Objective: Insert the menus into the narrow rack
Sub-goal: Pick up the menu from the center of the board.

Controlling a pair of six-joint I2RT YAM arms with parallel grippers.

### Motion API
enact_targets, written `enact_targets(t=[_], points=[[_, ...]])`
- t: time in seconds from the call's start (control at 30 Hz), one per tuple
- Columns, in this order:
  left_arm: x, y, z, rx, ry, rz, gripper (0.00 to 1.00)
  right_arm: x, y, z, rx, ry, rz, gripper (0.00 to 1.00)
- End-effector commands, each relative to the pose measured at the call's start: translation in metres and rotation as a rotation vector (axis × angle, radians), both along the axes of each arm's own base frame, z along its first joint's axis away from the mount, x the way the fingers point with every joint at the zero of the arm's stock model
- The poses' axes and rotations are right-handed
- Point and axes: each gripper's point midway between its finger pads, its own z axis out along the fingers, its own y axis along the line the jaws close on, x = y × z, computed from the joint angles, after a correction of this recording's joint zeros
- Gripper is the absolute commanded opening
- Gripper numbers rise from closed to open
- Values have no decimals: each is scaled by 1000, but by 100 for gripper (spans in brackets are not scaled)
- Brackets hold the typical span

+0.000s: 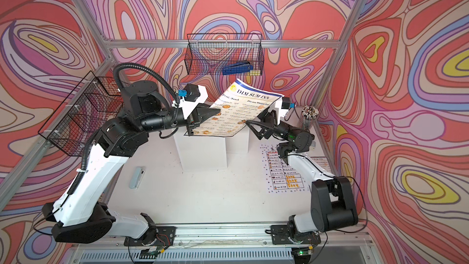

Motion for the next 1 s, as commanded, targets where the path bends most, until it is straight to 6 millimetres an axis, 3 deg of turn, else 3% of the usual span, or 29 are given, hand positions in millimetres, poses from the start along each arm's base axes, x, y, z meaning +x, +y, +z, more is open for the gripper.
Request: enact_targets(t=[0.0, 0.1, 0.23, 0.5, 0.53, 0.6, 0.67, 0.77, 0.87, 0.97], points=[[-12, 5, 16, -26, -58, -35, 0, -6, 1, 10, 1, -42, 12, 95], [-12, 6, 14, -20, -54, -35, 0, -12, -1, 13, 8, -55, 6, 87], [-8, 3, 4, -8, -32, -34, 0, -23, 2, 14, 8, -48, 28, 49], [-4, 2, 0, -19, -14, -16, 0, -39, 8, 14, -22, -38, 51, 4], [-3, 3, 0, -20, -11, -6, 5, -38, 7, 14, -22, -31, 42, 0], [5, 6, -1, -26, -7, 45, 31, -33, 6, 13, -28, -11, 5, 0], [10, 10, -4, -27, 3, 67, 49, -25, 4, 13, -31, 11, -53, 0], [16, 22, -6, -60, 55, 60, 59, -18, 1, 15, -40, 16, -118, 0], [30, 41, 0, -136, 131, 54, 63, -19, 0, 21, -41, 10, -128, 0], [33, 47, -3, -150, 143, 28, 64, -20, 1, 25, -41, 9, -113, 0]])
